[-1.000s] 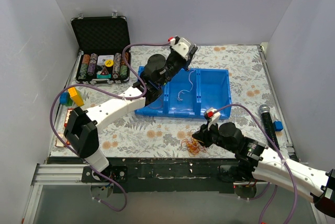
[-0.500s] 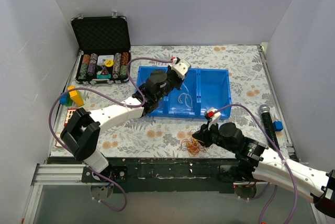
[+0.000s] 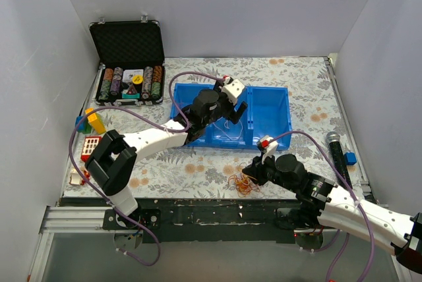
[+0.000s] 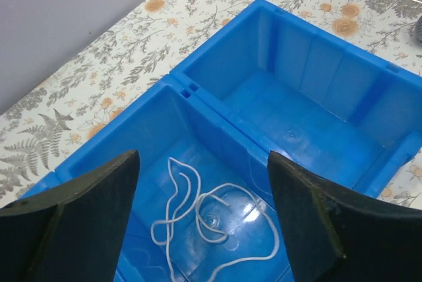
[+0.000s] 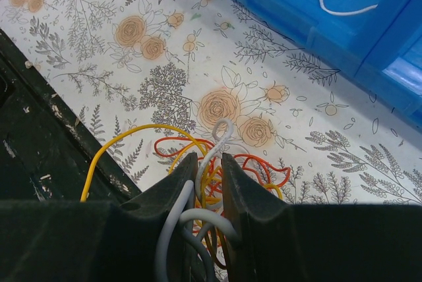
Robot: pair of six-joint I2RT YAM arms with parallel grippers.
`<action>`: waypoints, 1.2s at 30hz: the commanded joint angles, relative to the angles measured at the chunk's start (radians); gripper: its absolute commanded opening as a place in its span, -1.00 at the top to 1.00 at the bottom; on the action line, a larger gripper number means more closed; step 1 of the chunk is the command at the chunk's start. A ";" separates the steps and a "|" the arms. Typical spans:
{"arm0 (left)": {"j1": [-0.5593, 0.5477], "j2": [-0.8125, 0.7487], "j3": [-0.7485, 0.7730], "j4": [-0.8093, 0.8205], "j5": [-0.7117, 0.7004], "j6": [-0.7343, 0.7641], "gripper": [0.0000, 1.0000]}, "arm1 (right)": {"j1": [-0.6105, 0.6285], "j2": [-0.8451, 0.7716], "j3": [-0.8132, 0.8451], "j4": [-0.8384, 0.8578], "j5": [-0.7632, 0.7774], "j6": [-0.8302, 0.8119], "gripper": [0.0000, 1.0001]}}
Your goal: Untangle the cables
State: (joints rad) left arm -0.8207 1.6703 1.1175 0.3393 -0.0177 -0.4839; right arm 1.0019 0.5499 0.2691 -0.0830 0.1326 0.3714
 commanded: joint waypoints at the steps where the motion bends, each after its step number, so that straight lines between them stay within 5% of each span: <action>1: 0.009 -0.026 0.056 -0.025 -0.001 0.001 -0.65 | 0.001 -0.005 0.039 0.008 0.019 0.006 0.43; 6: 0.015 -0.084 0.053 -0.055 0.004 0.042 -0.89 | 0.003 -0.008 0.041 0.009 0.018 0.004 0.43; 13: 0.014 -0.279 -0.040 -0.383 0.496 0.212 -0.96 | 0.003 -0.002 0.048 0.023 0.007 0.000 0.43; 18: 0.012 -0.356 -0.139 -0.511 0.627 0.242 -0.96 | 0.003 -0.005 0.064 0.032 -0.001 -0.002 0.44; 26: 0.003 -0.305 -0.232 -0.451 0.657 0.140 -0.95 | 0.001 -0.008 0.131 0.049 -0.113 -0.038 0.43; 36: -0.014 -0.218 -0.281 -0.346 0.780 0.142 -0.53 | 0.003 -0.042 0.163 -0.011 -0.125 -0.032 0.51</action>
State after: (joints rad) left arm -0.8162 1.4502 0.8558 -0.0975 0.6785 -0.3225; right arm 1.0016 0.5251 0.3927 -0.0872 0.0303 0.3435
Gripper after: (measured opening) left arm 0.817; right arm 0.261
